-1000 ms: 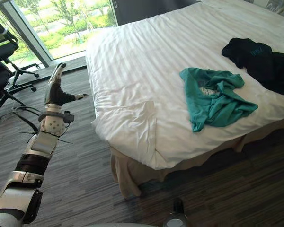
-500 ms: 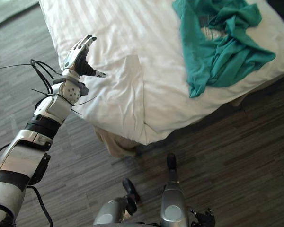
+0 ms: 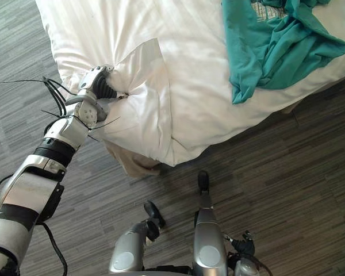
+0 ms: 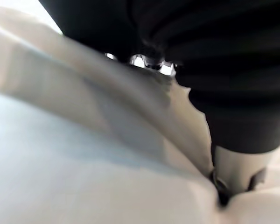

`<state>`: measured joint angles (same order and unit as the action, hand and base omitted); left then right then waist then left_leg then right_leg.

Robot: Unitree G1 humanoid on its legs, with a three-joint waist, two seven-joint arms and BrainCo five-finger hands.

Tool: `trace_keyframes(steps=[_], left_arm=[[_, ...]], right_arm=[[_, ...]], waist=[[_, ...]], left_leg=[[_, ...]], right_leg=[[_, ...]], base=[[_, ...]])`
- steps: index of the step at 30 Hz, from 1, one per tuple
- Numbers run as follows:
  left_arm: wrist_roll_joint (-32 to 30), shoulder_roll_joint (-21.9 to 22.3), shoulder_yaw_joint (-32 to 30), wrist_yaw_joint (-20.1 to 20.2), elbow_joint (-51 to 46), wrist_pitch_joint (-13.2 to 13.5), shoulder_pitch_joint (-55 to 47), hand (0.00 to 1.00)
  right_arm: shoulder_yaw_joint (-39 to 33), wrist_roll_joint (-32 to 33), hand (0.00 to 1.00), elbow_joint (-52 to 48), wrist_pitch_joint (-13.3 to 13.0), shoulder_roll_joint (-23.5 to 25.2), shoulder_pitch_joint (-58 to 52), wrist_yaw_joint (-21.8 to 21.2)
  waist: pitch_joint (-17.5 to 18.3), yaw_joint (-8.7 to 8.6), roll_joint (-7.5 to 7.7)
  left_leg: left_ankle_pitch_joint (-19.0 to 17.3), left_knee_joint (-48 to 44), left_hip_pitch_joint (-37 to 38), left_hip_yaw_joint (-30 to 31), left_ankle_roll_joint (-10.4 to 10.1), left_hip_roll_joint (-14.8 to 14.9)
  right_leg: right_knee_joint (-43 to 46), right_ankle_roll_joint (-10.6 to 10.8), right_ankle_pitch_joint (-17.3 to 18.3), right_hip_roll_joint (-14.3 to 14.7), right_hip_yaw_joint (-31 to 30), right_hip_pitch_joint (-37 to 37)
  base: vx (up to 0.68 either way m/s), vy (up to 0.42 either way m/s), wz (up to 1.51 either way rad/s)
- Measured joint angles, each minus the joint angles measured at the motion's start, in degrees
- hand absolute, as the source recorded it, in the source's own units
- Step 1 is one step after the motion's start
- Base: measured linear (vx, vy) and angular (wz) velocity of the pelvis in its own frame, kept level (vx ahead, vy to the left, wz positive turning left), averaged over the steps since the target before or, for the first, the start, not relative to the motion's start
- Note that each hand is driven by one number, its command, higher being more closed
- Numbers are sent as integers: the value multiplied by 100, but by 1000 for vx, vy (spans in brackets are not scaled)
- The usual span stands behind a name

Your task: Tidy the bed and pick cloth on bed and put in laundry

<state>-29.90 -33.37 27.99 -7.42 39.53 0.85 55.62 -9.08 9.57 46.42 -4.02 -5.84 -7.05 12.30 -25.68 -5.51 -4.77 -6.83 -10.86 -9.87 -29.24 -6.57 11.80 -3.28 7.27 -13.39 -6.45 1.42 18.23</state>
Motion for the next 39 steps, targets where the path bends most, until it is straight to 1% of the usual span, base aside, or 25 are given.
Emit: trace_keyframes(steps=[2,5,7,8,9,10,12,13,14,16,17,18,19,20,21,23,24,26,27,28,30,33,34,35,39], left_arm=[[12,-144,111,34,-327,103,-179,100],[149,-381,112,229,-847,303,-650,100],[325,-489,110,487,-1167,464,-1170,100],[477,-594,104,685,-1408,569,-1691,100],[556,-613,68,786,-1531,631,-2050,100],[687,-616,-35,895,-1661,697,-2498,0],[864,-616,-383,1052,-1796,745,-3401,0],[922,-610,-658,1114,-1812,736,-3858,0],[942,-599,-797,1116,-1811,720,-4066,0],[968,-434,-1316,1102,-1776,699,-4673,0],[997,-243,-1650,1028,-1737,683,-4935,0],[1027,-146,-1795,960,-1706,680,-5043,0],[1030,17,-2050,862,-1639,673,-5257,0],[1030,192,-2269,794,-1618,633,-5481,0],[1030,289,-2372,759,-1584,630,-5588,0],[1034,760,-2810,624,-1329,538,-6007,0],[1037,873,-2911,583,-1267,486,-6101,0],[1075,1245,-3224,482,-1146,369,-6480,0],[1075,1348,-3312,460,-1138,346,-6572,0],[1076,1572,-3492,411,-1054,316,-6667,0],[1107,1954,-3861,325,-878,220,-6851,0],[1295,2260,-4086,262,-453,164,-7038,0],[1344,2333,-4178,223,-346,153,-7054,0],[1405,2427,-4299,190,-125,110,-7066,0],[1464,2565,-4457,81,195,-29,-7105,0]], right_arm=[[49,-11,0,-9,-1,-42,0,-14],[109,-19,0,43,5,-80,-5,-57],[90,-28,0,198,22,-146,-12,-129],[91,-70,0,262,36,-158,-29,-149],[85,-71,0,287,38,-227,-41,-165],[62,-71,0,307,42,-263,-64,-211],[60,-82,0,440,54,-332,-108,-272],[52,-91,0,491,54,-339,-121,-293],[36,-99,0,520,55,-342,-121,-308],[-79,-110,0,676,66,-352,-171,-373],[-167,-108,0,716,68,-348,-218,-374],[-183,-108,0,755,69,-342,-227,-376],[-192,-107,0,837,68,-310,-239,-385],[-227,-90,0,844,68,-263,-239,-395],[-265,-68,0,847,68,-231,-240,-395],[-474,-45,0,845,69,-110,-241,-383],[-510,-37,0,844,70,-104,-243,-378],[-827,30,0,800,86,-67,-250,-353],[-914,81,0,737,101,-63,-264,-349],[-1093,161,0,515,128,-56,-337,-320],[-1388,185,0,147,168,-76,-374,-214],[-1735,218,0,-280,178,-193,-292,-81],[-1803,218,0,-350,179,-227,-222,-52],[-1870,218,100,-494,182,-311,-104,17],[-1938,206,100,-1122,184,-611,272,148]], waist=[[10,3,-8],[75,-12,-30],[259,-16,-68],[457,-18,-110],[556,-18,-148],[653,-12,-198],[845,9,-214],[902,20,-212],[902,35,-212],[1020,162,-204],[1100,235,-189],[1137,257,-165],[1238,322,-87],[1284,328,-38],[1321,331,-24],[1483,340,24],[1506,346,29],[1630,402,30],[1632,421,31],[1632,486,29],[1712,532,54],[1851,649,102],[1860,649,112],[1886,649,132],[1941,669,190]], left_leg=[[3,5,57,27,0,-12],[5,53,208,125,0,-41],[14,183,414,153,-16,-66],[17,283,533,151,-21,-83],[17,332,587,149,-21,-91],[17,390,691,159,-21,-105],[19,480,791,247,-20,-176],[32,492,832,262,-29,-192],[34,492,858,296,-28,-198],[57,493,889,414,-21,-211],[78,500,890,509,-14,-220],[93,510,894,560,-7,-230],[143,570,894,608,1,-267],[193,662,937,684,1,-291],[210,707,960,715,-8,-294],[244,818,1015,760,-33,-294],[240,844,1045,771,-47,-292],[247,894,1079,798,-58,-298],[247,897,1102,798,-59,-298],[247,926,1167,794,-59,-301],[263,1033,1280,794,-80,-308],[299,1141,1401,791,-65,-310],[324,1174,1433,802,-43,-314],[360,1237,1489,828,-46,-329],[399,1299,1499,883,-41,-383]], right_leg=[[0,7,5,-1,24,-17],[-32,7,5,2,158,-222],[-84,7,5,8,274,-409],[-100,6,5,16,327,-489],[-102,6,6,21,344,-557],[-123,5,7,19,372,-657],[-229,-22,43,5,531,-818],[-229,-31,49,-17,604,-861],[-230,-31,49,-26,638,-908],[-232,-28,52,-52,706,-1010],[-235,-27,59,-67,818,-1069],[-236,-32,85,-81,854,-1102],[-237,-39,179,-119,931,-1145],[-240,-90,255,-137,972,-1223],[-241,-91,260,-138,1003,-1244],[-249,-141,327,-140,1105,-1293],[-257,-138,333,-140,1105,-1308],[-259,-117,391,-146,1107,-1324],[-259,-115,393,-146,1106,-1346],[-259,-109,404,-146,1106,-1402],[-256,-97,426,-143,1113,-1475],[-240,-88,423,-154,1139,-1551],[-241,-84,427,-155,1156,-1579],[-240,-59,445,-159,1212,-1617],[-239,-35,462,-167,1268,-1642]], base=[[44,-1,8],[49,8,12],[60,10,2],[55,20,-6],[46,18,-3],[34,28,8],[21,17,24],[10,10,27],[-25,10,26],[-65,0,29],[-60,-11,31],[-72,-19,34],[-92,-26,33],[-96,-32,31],[-98,-40,26],[-79,-46,12],[-54,-44,1],[0,0,0],[0,0,0],[0,0,0],[17,2,2],[67,10,1],[82,13,9],[59,5,17],[34,2,11]])
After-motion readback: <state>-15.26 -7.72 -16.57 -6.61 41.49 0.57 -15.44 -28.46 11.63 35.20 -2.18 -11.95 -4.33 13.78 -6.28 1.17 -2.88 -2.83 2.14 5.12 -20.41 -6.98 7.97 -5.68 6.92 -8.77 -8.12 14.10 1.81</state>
